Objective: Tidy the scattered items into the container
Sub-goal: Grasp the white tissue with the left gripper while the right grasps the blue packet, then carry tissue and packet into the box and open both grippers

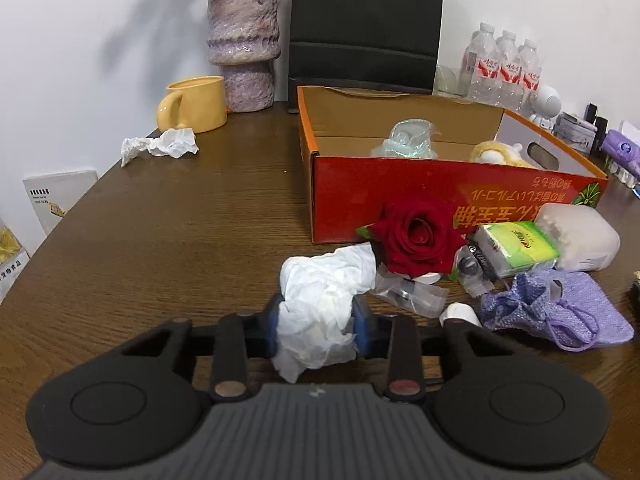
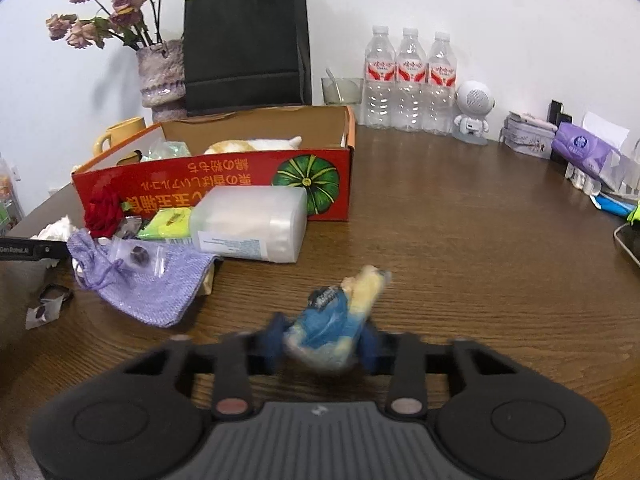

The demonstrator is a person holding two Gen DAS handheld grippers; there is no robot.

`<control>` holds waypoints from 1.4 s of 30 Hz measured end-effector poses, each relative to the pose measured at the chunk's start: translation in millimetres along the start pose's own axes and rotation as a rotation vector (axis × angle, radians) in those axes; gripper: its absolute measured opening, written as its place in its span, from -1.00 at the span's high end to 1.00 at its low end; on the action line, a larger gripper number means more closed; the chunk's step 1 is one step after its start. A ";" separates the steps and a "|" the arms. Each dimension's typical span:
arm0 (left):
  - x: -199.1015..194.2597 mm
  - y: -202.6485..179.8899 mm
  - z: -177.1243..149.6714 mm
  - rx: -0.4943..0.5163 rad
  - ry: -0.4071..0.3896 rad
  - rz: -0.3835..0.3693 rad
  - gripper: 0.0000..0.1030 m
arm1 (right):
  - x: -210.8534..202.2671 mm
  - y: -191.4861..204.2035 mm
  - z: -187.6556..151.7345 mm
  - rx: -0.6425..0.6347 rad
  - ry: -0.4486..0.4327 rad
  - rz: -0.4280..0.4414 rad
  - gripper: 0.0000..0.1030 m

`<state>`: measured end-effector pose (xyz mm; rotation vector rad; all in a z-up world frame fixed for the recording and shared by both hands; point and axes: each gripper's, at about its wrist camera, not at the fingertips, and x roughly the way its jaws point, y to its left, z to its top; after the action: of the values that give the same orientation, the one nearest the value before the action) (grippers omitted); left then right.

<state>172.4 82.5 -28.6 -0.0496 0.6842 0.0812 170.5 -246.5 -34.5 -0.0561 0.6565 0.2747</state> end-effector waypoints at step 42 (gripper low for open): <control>76.4 -36.4 131.7 -0.103 -0.181 -0.106 0.36 | 132.9 26.9 168.0 -0.005 -0.192 0.075 0.73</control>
<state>317.5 60.3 25.7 -0.1752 0.4955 0.0191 363.8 -166.3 18.5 -0.0102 0.4676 0.3492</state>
